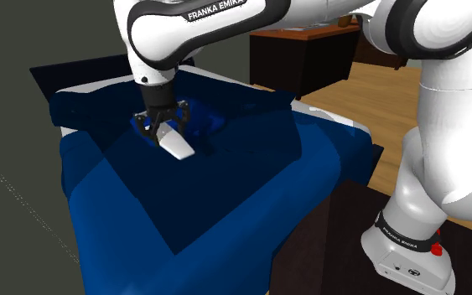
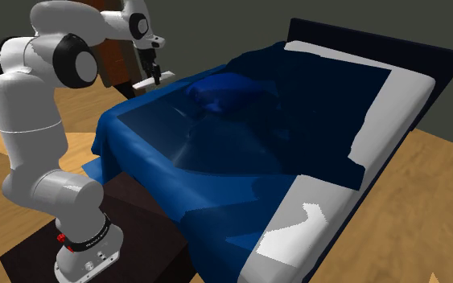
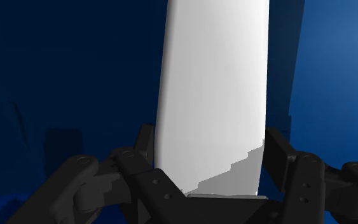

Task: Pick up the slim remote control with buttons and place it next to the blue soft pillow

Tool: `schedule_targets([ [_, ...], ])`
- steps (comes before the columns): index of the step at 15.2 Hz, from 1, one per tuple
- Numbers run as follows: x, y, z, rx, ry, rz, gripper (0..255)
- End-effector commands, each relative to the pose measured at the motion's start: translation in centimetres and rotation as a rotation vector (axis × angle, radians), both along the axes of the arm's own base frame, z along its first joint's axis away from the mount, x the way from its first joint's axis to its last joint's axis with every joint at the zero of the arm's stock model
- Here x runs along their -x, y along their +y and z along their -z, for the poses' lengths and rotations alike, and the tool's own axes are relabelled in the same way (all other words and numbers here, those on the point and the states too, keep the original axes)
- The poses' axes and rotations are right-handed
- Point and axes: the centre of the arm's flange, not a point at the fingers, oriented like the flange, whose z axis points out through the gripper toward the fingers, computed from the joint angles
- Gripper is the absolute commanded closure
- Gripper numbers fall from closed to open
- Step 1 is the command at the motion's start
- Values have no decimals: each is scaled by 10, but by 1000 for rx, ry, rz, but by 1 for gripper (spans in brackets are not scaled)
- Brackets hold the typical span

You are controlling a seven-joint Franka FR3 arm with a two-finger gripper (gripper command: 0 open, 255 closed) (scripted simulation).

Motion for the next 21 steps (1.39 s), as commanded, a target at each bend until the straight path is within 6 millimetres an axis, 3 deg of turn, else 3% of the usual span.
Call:
schedule_targets([
  [1,0,1,11,0,-1,0,255],
  [21,0,1,116,0,-1,0,255],
])
